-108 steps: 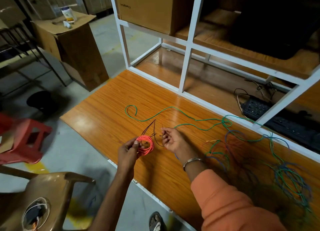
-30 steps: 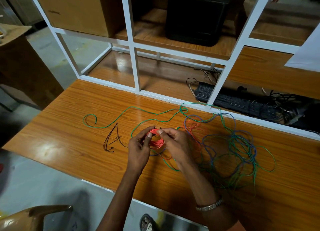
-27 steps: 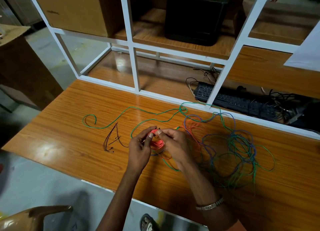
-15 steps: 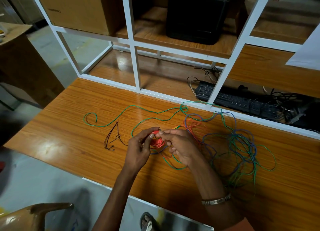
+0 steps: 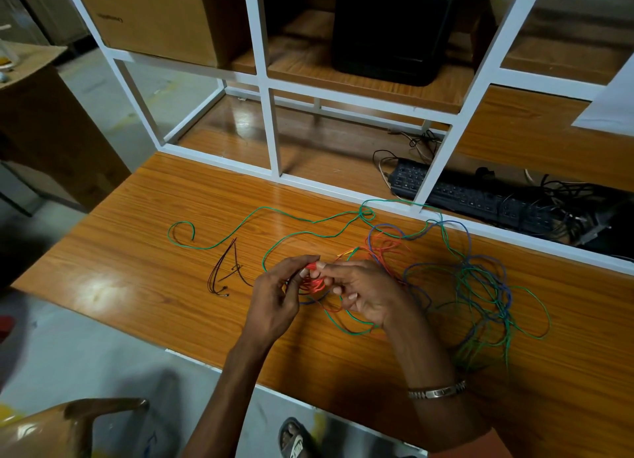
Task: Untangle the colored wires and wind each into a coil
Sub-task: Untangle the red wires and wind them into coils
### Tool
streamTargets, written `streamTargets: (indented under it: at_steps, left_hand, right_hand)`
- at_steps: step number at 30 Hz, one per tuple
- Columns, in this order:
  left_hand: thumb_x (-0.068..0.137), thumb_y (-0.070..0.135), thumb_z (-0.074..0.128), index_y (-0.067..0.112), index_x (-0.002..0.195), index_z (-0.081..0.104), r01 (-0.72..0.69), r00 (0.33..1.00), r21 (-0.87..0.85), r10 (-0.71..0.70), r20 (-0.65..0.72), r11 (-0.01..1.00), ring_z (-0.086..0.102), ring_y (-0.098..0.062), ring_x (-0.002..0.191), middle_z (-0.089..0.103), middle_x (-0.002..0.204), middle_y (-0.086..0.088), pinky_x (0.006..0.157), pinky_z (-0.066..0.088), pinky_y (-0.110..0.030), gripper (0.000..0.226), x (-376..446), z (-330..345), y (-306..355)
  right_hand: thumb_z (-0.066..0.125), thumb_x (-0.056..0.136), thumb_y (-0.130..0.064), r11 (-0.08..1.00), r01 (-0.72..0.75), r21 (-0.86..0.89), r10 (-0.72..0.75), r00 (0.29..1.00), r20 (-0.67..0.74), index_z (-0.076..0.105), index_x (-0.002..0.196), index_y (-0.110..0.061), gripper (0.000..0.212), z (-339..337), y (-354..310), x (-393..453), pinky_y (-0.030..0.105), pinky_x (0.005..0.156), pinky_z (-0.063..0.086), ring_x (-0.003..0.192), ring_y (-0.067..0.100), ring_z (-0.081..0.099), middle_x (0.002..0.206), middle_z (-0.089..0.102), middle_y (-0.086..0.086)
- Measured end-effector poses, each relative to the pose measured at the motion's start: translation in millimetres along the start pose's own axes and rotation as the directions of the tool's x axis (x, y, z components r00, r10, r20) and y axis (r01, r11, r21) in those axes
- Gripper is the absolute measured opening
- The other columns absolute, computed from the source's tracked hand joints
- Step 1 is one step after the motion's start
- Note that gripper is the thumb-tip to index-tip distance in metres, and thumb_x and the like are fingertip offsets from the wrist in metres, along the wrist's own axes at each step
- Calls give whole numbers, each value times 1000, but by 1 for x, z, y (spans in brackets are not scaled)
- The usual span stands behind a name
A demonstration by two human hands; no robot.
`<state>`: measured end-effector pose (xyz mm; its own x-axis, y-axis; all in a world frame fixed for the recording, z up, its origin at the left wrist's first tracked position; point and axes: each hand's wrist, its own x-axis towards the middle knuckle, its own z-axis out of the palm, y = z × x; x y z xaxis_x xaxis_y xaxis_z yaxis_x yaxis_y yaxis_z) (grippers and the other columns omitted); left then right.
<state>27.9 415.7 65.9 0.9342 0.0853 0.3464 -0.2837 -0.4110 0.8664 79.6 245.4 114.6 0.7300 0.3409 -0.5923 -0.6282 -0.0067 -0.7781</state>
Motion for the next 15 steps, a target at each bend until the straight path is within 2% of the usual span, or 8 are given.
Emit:
streamTargets:
  at_steps: [4,7,11,15]
  left_hand:
    - [105,2,58,13,126,74,124,990,-163,-134,-49,979,69,-15,120,76,123,6,101,56,-45,29,-1,2,-1]
    - [105,2,58,11,128,73,162,983,-243,-179,-48,956,68,-16,123,75,126,4,103,56,-41,29,0,1,1]
    - [105,4,59,12,133,70,184,976,-281,-208,-59,942,68,-16,123,75,128,2,100,56,-31,32,4,1,2]
    - [104,1,58,9,126,73,179,978,-269,-201,-55,946,70,-17,119,77,122,3,97,58,-35,28,5,2,2]
  right_hand:
    - [86,81,-26,1000,29,1,-29,993,-114,75,101,-2,33,6,1,-1,14,42,35,58,8,59,72,66,0]
    - [86,81,-19,993,114,23,-107,974,-200,74,98,1,29,10,1,-1,15,46,41,59,11,66,71,70,7]
    - [83,85,-14,977,207,-46,-212,946,-244,76,93,1,18,14,3,1,17,45,43,58,14,63,72,70,14]
    - [78,90,-16,965,243,-98,-258,948,-187,77,93,-5,12,15,3,0,18,46,40,67,20,56,72,66,10]
